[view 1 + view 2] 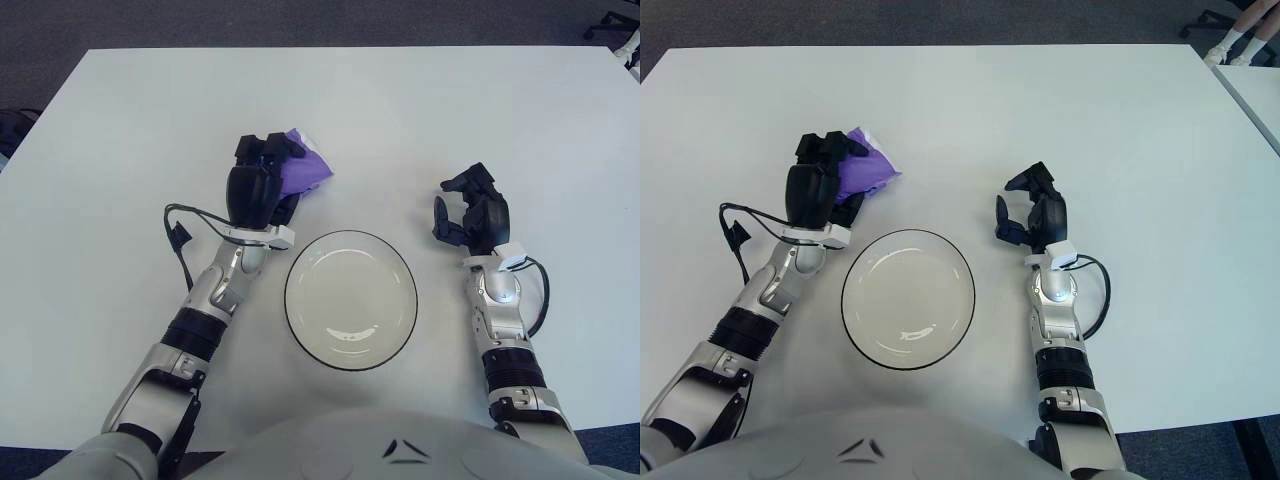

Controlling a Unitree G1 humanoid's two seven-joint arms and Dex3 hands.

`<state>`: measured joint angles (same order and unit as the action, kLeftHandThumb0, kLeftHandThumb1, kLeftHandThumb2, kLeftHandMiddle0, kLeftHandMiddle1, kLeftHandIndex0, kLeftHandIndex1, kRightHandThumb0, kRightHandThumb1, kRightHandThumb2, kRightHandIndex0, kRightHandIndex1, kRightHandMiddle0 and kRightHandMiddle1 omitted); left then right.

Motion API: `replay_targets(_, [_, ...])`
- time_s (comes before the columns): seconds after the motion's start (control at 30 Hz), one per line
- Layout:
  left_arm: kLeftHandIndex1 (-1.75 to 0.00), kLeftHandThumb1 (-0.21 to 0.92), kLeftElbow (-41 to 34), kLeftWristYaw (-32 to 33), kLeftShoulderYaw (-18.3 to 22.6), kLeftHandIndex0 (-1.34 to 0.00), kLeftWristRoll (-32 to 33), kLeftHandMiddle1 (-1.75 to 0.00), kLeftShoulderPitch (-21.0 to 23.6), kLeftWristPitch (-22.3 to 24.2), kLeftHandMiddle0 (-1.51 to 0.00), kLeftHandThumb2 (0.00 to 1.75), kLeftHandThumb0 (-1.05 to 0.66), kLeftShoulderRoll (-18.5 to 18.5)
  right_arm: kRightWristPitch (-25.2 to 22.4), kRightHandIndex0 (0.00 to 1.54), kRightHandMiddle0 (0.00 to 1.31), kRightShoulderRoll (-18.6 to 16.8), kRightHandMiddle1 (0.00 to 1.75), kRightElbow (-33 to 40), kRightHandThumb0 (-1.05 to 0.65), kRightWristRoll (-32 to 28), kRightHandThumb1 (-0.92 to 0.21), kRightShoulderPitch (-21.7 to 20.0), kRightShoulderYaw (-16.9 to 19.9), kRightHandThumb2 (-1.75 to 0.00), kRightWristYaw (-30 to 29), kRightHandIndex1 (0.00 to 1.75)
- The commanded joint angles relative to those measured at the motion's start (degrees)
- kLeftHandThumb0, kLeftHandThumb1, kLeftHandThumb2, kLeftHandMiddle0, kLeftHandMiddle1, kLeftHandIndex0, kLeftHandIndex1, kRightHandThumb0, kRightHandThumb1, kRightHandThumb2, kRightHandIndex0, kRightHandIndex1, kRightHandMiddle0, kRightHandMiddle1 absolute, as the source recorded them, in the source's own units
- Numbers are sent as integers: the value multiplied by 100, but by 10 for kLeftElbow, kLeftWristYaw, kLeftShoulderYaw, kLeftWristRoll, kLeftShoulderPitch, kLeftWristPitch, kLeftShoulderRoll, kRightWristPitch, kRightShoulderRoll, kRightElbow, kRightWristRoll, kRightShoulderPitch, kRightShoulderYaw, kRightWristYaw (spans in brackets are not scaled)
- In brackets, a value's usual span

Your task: Put the tissue paper into the plate.

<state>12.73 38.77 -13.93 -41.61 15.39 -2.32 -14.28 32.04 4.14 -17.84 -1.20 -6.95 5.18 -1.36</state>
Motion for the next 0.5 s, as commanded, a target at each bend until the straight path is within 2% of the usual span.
replay_targets(0.0, [-175,4,2,28,14,-57,6,-170,-11,-14,-85,163,0,9,-4,61,41,-4,175,-37,-1,10,-36,37,-2,-122,1,157])
replay_targets(0.3, [-175,4,-4,51,32,-57,14,-169,-22,-28,-85,162,0,25,-3,63,41,-4,175,-37,-1,11,-35,36,-5,-123,2,157])
replay_targets(0.47, [-175,0,-8,59,39,-60,14,-167,-27,-39,-89,166,0,30,-11,63,41,-5,175,-35,-1,18,-35,36,-5,-124,-8,158])
